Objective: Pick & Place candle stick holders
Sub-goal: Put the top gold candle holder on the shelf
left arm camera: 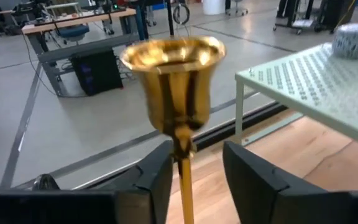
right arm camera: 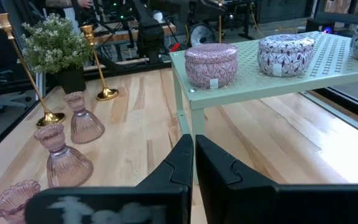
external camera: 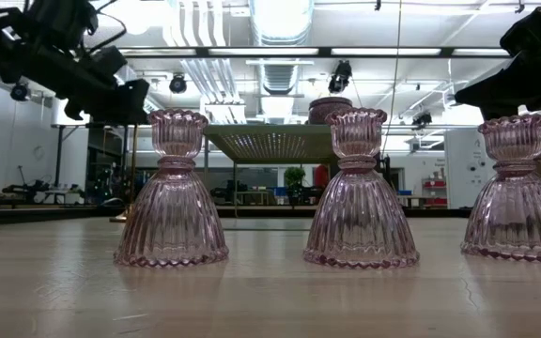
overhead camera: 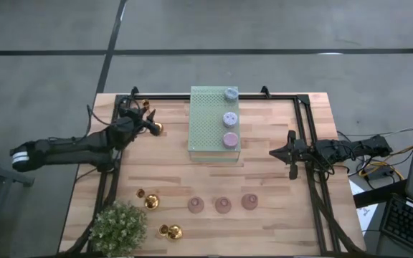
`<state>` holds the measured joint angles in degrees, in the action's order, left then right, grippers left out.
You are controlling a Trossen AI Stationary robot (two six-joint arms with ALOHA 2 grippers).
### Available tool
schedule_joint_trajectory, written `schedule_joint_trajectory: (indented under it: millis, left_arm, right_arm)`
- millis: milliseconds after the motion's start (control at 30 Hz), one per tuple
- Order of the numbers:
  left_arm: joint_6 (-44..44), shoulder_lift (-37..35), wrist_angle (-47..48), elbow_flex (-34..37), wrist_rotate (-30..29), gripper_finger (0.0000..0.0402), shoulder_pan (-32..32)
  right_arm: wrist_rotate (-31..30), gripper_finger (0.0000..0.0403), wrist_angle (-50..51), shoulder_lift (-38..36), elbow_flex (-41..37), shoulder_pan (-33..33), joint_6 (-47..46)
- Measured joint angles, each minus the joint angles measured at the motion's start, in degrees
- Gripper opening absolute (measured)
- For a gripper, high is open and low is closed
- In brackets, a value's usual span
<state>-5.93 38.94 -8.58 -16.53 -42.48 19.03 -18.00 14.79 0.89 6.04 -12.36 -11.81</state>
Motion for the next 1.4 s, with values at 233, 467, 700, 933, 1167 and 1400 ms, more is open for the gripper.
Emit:
schedule_joint_trajectory:
  millis: [233,467,700,933,1167,1400]
  left_arm:
    - [1.66,-0.02,-0.92,0.02,-0.06,0.0092,0.02]
    - [2.47,-0.09,-1.90,0.02,0.31,0.0059,0.02]
    - [4.48,-0.13,-6.77,0.00,6.27,0.0030,0.02]
    - [4.83,-0.20,-7.02,-1.14,9.05,0.0028,0.00]
    - [2.70,-0.29,-7.39,-2.96,13.64,0.0027,0.00]
    - [2.74,-0.18,-7.17,-8.45,18.27,0.0028,0.00]
  right_arm:
    - [0.00,0.0013,0.00,0.02,0.00,0.00,0.00]
    - [-0.02,0.0013,-0.02,0.00,0.00,0.00,0.00]
    - [-0.02,0.0013,-0.01,0.00,0.00,0.00,0.00]
    - [0.00,0.0013,0.00,0.00,0.00,0.00,0.01]
    - [0.00,0.0013,0.00,0.00,0.00,0.01,0.00]
    - [-0.01,0.0013,0.00,0.00,0.00,0.00,0.00]
